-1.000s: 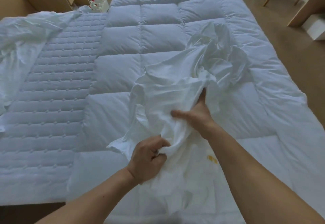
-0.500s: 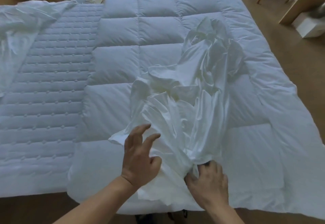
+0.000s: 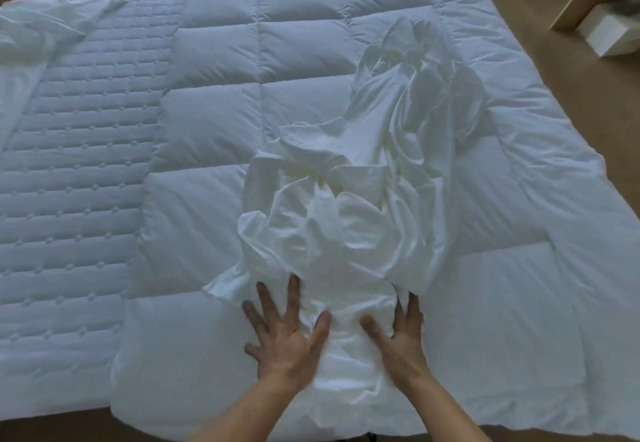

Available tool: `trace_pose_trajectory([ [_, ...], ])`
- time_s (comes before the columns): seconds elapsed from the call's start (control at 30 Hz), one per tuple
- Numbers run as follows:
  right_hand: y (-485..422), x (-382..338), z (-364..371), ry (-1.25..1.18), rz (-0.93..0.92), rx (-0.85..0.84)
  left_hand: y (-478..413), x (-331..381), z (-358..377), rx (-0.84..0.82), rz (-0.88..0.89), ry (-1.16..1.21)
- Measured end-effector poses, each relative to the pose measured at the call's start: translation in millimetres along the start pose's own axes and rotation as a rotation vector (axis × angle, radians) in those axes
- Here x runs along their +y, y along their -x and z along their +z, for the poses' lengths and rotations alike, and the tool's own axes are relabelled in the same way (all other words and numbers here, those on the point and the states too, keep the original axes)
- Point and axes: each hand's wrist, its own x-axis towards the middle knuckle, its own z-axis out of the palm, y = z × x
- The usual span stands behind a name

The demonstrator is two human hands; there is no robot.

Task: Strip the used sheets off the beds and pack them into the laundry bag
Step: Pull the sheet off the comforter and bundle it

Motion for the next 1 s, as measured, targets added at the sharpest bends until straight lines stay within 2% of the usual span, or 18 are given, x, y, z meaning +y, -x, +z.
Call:
trace_pose_trajectory([
  [0.1, -20.4, -11.2, 9.9, -0.209, 0.037, 0.047, -27.6, 12.8, -4.2, -0.026, -0.035, 0.391],
  [0.17, -29.2, -26.6, 10.6, -0.343, 0.096, 0.015, -43.9, 17.6, -11.3, 0.02, -0.05, 0.666],
  [0.23, -34.2, -52.7, 3.3, -0.498, 0.062, -0.029, -53.3, 28.0, -23.1, 0.032, -0.035, 0.895],
  [0.3, -37.2, -80.5, -8.1, -0.605, -0.026, -0.043, -54.8, 56.2, -48.0, 0.04, 0.097, 1.014],
  [0.37, -40.4, -104.8, -18.8, -0.633, -0.116, 0.032, -60.2, 80.0, -69.0, 0.05, 0.236, 1.102],
  [0.43, -45.0, -107.6, -23.1, -0.56, -0.167, 0.102, -65.9, 86.5, -68.9, 0.081, 0.239, 1.115],
  [0.5, -47.6, -89.1, -23.1, -0.372, -0.099, 0.135, -68.6, 71.3, -48.0, 0.167, 0.163, 0.924],
  [0.6, -45.0, -43.7, -14.2, 0.114, 0.166, 0.043, -68.3, 33.0, -2.7, 0.097, -0.042, 0.501],
  [0.67, -47.9, -31.1, -10.4, 0.343, 0.242, 0.077, -70.3, 30.8, 7.8, 0.171, -0.122, 0.262],
  [0.73, -56.0, -38.1, -12.2, 0.453, 0.12, 0.269, -74.7, 40.2, -2.2, 0.433, 0.0, 0.136],
  [0.8, -67.8, -40.6, -17.2, 0.469, -0.213, 0.473, -80.6, 51.9, -16.4, 0.653, 0.309, 0.064],
  [0.83, -72.1, -38.3, -18.7, 0.496, -0.399, 0.508, -82.0, 56.2, -21.8, 0.673, 0.483, 0.01],
  [0.9, -80.3, -30.1, -18.3, 0.631, -0.632, 0.373, -88.1, 58.8, -20.2, 0.552, 0.699, -0.119],
  [0.93, -85.1, -23.2, -15.8, 0.703, -0.644, 0.265, -94.9, 57.4, -15.3, 0.443, 0.723, -0.2],
  [1.0, -95.6, -8.9, -10.0, 0.788, -0.56, 0.112, -107.5, 55.8, -9.2, 0.21, 0.607, -0.34],
])
